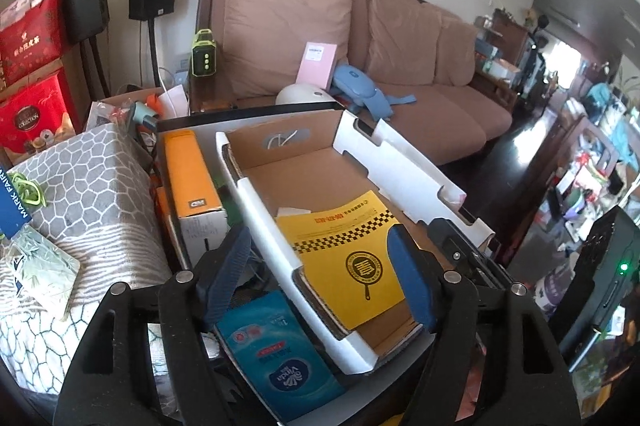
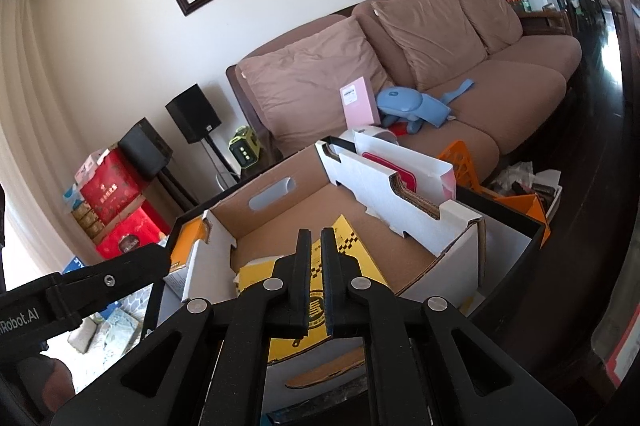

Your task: Organize objects

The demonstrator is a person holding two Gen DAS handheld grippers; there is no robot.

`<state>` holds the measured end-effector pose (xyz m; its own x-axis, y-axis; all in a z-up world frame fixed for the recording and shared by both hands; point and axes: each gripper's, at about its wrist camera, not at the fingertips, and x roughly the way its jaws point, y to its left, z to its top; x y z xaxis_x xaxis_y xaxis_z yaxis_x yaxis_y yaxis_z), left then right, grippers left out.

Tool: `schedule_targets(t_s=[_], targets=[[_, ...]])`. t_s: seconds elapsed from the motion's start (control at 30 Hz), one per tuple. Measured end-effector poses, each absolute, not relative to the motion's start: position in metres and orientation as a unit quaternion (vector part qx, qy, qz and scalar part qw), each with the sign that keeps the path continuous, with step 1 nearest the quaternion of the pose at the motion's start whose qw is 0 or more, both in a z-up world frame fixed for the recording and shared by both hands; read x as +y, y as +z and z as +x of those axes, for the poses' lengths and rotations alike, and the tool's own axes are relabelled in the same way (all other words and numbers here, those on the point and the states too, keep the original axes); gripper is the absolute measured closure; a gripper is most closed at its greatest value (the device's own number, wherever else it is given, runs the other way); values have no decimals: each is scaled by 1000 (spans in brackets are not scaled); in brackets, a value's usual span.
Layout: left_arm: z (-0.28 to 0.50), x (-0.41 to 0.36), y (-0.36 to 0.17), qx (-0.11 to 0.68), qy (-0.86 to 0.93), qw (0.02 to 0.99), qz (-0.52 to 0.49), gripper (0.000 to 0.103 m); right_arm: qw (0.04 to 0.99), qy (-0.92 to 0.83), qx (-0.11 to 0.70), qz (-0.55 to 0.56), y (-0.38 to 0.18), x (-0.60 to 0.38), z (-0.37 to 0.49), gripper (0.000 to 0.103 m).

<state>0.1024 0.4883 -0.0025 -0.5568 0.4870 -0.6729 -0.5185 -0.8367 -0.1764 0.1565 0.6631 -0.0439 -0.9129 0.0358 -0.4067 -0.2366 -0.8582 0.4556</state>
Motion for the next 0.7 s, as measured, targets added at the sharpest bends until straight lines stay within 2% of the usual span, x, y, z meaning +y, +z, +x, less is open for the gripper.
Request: schedule_targets(t_s=[0.7], targets=[[101,455,1,24,888,270,-370,35,82,945,247,-198,-42,660,156,98]])
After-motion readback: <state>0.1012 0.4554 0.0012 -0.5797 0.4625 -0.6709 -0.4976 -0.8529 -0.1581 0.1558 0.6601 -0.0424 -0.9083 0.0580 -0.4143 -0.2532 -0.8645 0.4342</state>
